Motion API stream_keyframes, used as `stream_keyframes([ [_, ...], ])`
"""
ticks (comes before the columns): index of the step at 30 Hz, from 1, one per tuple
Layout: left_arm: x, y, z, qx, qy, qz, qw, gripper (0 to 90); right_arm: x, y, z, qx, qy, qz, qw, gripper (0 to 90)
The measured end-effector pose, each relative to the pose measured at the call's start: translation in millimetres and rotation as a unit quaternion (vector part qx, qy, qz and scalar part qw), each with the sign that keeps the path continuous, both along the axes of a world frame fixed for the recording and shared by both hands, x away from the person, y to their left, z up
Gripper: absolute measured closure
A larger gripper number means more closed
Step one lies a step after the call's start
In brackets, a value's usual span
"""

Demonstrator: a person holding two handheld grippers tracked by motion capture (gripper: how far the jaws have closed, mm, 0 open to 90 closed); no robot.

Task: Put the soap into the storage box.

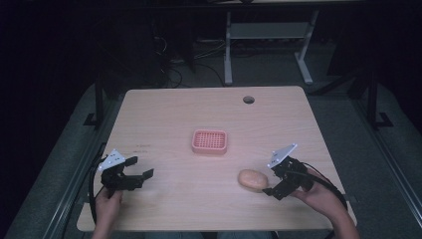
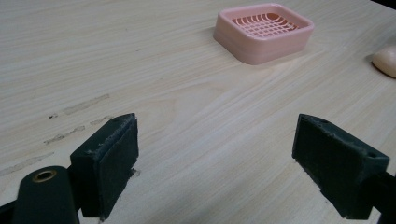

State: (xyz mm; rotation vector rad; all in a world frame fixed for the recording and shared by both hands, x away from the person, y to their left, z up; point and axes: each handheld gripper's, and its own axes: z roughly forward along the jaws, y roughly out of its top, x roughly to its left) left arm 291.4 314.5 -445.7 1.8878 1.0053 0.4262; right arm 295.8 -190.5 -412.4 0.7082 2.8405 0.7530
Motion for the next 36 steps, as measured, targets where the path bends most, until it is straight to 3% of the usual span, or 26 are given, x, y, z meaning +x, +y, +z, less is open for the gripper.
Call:
stream_keyframes([
  [18,-0.1,0.1,0.3,0.0,0.0,0.0,1.0,14.2,10.3,17.0,2.6,-0.018,0.0,0.023,0.9996,16.3],
  [36,0.3,0.1,0.3,0.0,0.001,0.001,1.0,14.2,24.2,35.7,-2.0,-0.039,0.015,0.041,0.9983,16.6],
])
